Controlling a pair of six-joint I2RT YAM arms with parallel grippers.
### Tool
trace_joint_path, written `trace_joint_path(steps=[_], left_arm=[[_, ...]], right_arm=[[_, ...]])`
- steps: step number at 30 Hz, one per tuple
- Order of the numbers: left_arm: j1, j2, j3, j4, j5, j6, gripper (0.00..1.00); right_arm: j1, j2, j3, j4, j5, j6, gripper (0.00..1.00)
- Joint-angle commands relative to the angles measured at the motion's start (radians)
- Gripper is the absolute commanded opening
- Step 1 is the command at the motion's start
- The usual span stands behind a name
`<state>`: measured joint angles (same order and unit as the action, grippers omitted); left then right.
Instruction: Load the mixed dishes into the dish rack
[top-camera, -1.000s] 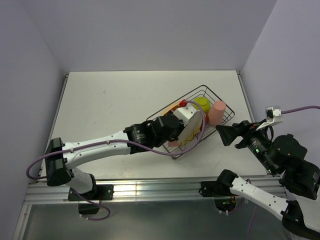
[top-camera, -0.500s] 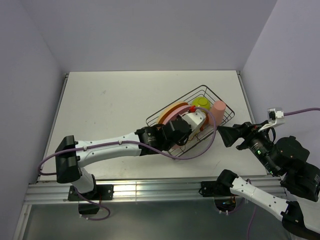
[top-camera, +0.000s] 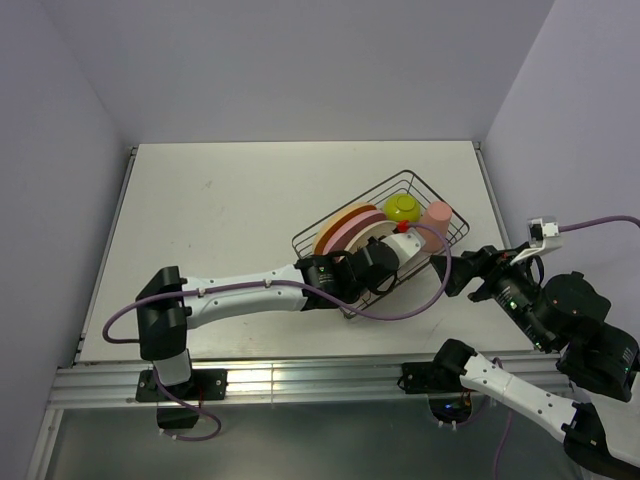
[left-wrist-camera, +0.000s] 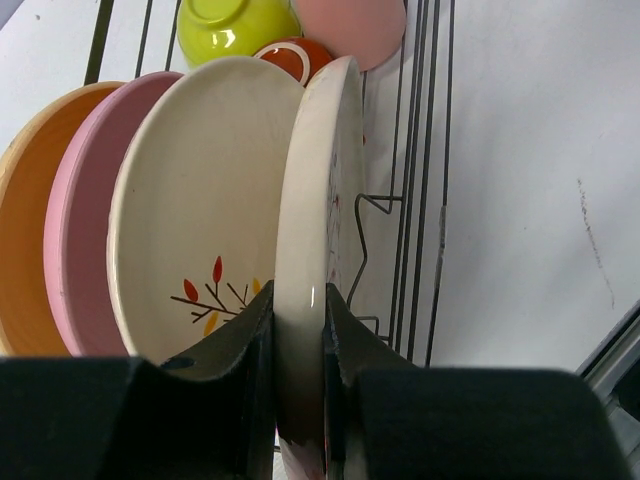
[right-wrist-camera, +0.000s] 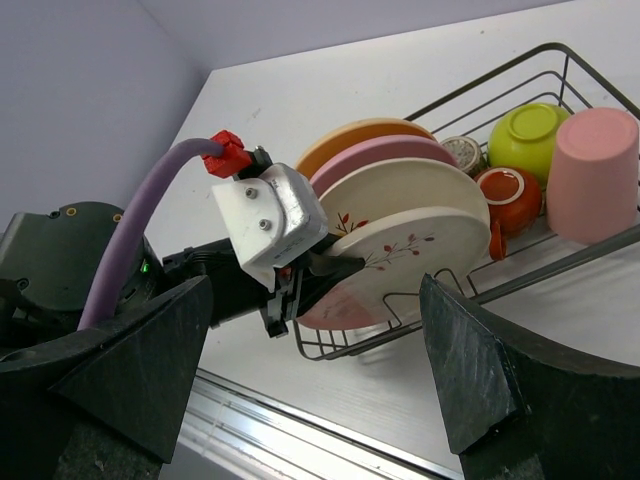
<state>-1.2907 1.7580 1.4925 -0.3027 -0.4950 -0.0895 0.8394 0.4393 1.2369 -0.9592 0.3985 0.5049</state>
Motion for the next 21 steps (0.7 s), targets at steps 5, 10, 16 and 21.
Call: trace_joint_path(steps=[5, 10, 16, 21], left_arm=[[0.013, -0.003, 0.089, 0.056, -0.057, 0.001, 0.23], [0.034, -0.009, 0.069, 0.073, -0.036, -0.019, 0.48], [0.041, -0.014, 0.061, 0.077, -0.07, -0.033, 0.61], [0.039, -0.058, 0.041, 0.089, -0.092, -0.041, 0.64]], right_arm=[[0.0, -0.011, -0.008, 0.017, -0.006, 0.006, 0.91], [-0.002, -0.013, -0.017, 0.022, -0.015, 0.009, 0.91], [-0.002, -0.014, -0.024, 0.022, -0.015, 0.009, 0.91], [-0.002, -0.007, -0.027, 0.023, -0.018, 0.009, 0.91]])
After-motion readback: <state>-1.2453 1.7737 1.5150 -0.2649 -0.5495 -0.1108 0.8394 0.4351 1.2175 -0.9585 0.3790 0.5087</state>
